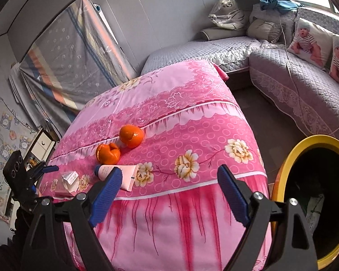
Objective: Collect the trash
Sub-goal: 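Grasp the pink printed box with the left tool while the right tool approaches the pink tube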
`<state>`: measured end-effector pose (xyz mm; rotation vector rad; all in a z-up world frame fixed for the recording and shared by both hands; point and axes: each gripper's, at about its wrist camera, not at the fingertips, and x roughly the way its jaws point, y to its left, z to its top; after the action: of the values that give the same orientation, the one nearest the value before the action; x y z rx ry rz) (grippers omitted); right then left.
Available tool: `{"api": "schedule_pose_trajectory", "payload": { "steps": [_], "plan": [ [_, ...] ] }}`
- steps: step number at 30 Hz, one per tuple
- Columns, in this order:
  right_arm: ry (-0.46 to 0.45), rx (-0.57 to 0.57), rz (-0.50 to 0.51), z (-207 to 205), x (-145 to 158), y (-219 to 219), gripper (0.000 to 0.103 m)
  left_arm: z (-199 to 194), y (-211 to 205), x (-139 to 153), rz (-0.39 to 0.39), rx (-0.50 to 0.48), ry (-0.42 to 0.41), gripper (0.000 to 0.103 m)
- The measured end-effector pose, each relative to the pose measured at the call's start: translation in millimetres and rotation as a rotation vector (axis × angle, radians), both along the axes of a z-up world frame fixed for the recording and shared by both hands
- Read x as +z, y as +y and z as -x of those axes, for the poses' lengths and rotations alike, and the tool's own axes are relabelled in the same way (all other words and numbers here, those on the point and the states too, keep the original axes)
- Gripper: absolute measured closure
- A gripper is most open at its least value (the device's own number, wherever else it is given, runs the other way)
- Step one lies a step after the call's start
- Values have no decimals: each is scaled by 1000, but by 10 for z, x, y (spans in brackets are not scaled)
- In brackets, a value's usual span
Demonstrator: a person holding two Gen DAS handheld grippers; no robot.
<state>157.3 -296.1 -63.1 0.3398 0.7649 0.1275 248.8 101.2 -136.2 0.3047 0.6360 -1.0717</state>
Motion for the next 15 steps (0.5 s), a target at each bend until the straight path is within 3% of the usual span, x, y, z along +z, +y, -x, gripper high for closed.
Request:
{"api": "schedule_pose_trajectory", "payload": {
  "steps": [15],
  "plan": [
    [14,47,3,-102,-37,113,20,-348,-136,-319,-153,-31,116,9]
  ]
}}
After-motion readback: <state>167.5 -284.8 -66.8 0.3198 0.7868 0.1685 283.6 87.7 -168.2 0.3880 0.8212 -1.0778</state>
